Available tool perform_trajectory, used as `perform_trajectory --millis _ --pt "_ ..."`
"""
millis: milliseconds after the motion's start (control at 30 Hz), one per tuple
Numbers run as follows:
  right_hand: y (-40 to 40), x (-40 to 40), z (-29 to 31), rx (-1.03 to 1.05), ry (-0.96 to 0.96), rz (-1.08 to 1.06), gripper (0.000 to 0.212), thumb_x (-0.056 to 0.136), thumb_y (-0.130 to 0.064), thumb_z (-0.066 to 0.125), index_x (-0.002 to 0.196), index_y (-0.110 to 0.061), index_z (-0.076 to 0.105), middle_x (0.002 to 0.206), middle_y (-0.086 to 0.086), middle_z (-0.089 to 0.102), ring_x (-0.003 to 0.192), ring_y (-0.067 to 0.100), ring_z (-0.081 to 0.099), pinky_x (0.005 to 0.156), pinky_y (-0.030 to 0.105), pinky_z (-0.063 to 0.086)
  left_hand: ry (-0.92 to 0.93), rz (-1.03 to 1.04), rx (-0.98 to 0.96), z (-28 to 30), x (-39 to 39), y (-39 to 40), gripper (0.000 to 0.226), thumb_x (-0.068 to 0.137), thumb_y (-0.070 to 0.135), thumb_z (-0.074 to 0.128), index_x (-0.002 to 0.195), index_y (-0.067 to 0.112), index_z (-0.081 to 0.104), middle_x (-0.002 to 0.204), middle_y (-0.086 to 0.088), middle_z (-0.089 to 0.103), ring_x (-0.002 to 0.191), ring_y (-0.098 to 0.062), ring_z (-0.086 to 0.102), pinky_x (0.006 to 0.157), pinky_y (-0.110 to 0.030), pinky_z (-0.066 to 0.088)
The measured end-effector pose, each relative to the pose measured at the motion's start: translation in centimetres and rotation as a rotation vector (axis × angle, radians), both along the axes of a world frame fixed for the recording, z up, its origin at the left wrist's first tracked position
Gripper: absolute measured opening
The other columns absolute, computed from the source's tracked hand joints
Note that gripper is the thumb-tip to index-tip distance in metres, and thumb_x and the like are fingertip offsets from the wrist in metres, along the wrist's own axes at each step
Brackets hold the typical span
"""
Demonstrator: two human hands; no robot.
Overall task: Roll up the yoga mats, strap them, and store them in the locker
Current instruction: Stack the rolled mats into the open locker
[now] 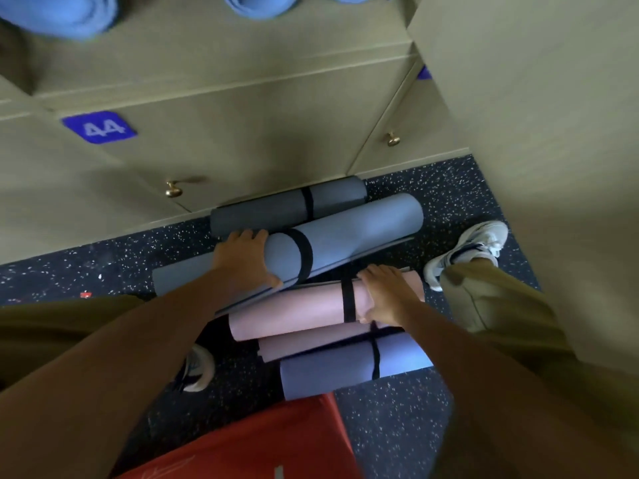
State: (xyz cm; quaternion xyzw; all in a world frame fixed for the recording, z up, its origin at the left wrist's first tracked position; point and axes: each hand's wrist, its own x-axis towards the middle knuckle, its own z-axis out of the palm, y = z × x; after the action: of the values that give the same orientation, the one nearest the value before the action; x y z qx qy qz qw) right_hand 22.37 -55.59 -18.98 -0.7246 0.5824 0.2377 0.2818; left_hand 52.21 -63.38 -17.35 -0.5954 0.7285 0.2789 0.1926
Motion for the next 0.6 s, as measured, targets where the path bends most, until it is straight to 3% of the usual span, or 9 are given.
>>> perform_trajectory --millis 100,233,367,467,600 --pt "1.8 -0.5 3.0 -0.046 -0.012 -0.036 0.094 0.075 -0.048 0.085 0.150 -0.017 0.037 0.145 0.004 0.043 0.138 0.027 0.040 0.120 0.039 0.024 -0.004 0.015 -0.017 3.2 1.8 0.5 0.114 0.059 0.076 0.077 0.151 0.026 0.033 0.149 -0.006 0.046 0.136 -0.033 0.044 0.103 -0.052 0.048" --pt "4.6 -1.0 6.5 -0.105 -0.067 -0.071 0.093 0.074 -0.045 0.086 0.149 -0.017 0.039 0.144 0.002 0.045 0.136 0.025 0.041 0.119 0.038 0.027 0.035 0.061 -0.039 7.6 5.0 2.0 0.123 0.043 0.088 0.070 0.146 0.028 0.041 0.140 -0.003 0.056 0.123 -0.027 0.056 0.099 -0.048 0.052" --pt "6.6 -1.4 9.4 -0.151 -0.124 -0.083 0.084 0.072 -0.039 0.087 0.143 -0.020 0.045 0.139 0.001 0.047 0.129 0.025 0.045 0.112 0.036 0.032 0.063 0.124 -0.103 13.2 8.0 4.4 0.111 0.053 0.081 0.068 0.147 0.028 0.042 0.137 -0.003 0.060 0.120 -0.027 0.060 0.098 -0.044 0.053" --pt "7.3 -1.5 11.2 -0.178 -0.152 -0.137 0.088 0.067 -0.045 0.087 0.143 -0.023 0.046 0.140 0.001 0.049 0.127 0.024 0.049 0.109 0.035 0.038 0.137 0.181 -0.155 16.3 10.7 6.6 0.106 0.060 0.073 0.081 0.146 0.024 0.044 0.138 -0.005 0.060 0.121 -0.028 0.059 0.098 -0.043 0.051" --pt "9.0 -1.7 13.9 -0.213 -0.263 -0.230 0.095 0.066 -0.043 0.089 0.146 -0.020 0.045 0.144 0.004 0.048 0.131 0.026 0.046 0.110 0.038 0.039 0.223 0.280 -0.264 19.1 14.2 9.9 0.109 0.055 0.072 0.087 0.145 0.026 0.046 0.139 -0.006 0.060 0.120 -0.029 0.059 0.097 -0.044 0.050"
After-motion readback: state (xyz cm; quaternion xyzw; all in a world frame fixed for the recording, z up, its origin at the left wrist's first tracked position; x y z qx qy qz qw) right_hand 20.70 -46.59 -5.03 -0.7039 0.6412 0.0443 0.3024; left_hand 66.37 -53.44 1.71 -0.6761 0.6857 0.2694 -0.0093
